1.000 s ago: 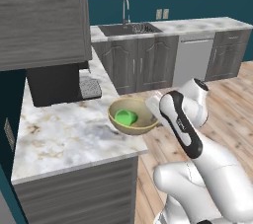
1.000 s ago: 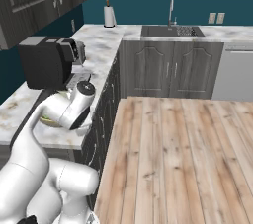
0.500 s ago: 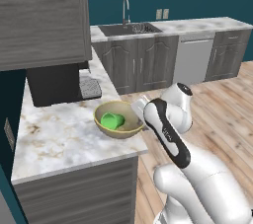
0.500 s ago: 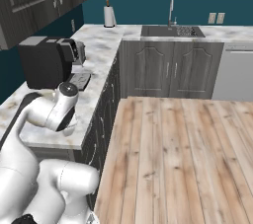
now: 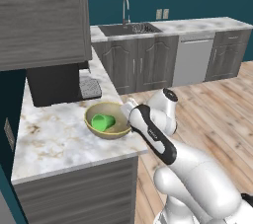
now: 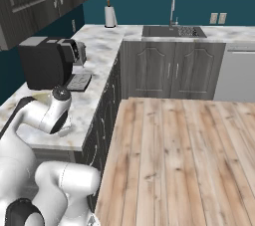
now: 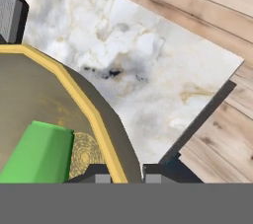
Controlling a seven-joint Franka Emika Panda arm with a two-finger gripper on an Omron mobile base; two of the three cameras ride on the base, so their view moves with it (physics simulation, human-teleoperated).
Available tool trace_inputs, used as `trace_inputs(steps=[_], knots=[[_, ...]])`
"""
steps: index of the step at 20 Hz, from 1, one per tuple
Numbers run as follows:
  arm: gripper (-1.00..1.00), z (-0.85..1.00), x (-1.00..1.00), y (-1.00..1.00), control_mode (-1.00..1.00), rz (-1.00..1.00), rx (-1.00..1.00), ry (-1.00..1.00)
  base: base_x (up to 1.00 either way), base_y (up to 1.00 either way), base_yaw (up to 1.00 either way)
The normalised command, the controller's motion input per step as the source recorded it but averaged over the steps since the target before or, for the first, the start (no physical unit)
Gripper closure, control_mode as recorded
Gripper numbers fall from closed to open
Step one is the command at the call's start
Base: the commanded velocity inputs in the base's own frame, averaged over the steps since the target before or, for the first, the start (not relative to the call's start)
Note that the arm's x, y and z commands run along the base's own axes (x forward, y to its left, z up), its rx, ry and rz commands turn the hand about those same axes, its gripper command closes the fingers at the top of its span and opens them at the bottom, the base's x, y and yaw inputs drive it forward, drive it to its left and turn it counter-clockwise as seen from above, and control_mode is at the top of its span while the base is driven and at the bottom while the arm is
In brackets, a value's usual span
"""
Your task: Place the cup inside the bowl on the dining table and move the bowl to any counter.
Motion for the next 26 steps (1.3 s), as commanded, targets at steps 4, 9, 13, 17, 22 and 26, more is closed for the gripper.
trace_inputs(steps=[4, 9, 13, 17, 22, 26], knots=[[1.0, 0.0, 0.2, 0.07, -1.0, 0.0, 0.0, 0.0, 0.0, 0.0, 0.0], [1.0, 0.0, 0.0, 0.02, -1.0, 0.0, 0.0, 0.0, 0.0, 0.0, 0.0], [1.0, 0.0, 0.0, 0.11, -1.0, 0.0, 0.0, 0.0, 0.0, 0.0, 0.0], [1.0, -0.1, 0.02, 0.18, -1.0, 0.0, -0.03, 0.0, 0.0, 0.0, 0.0], [1.0, -0.21, 0.03, 0.12, -1.0, 0.0, -0.03, 0.0, 0.0, 0.0, 0.0], [1.0, -0.06, 0.01, 0.0, -1.0, 0.0, -0.01, -0.07, 0.0, 0.0, 0.0]])
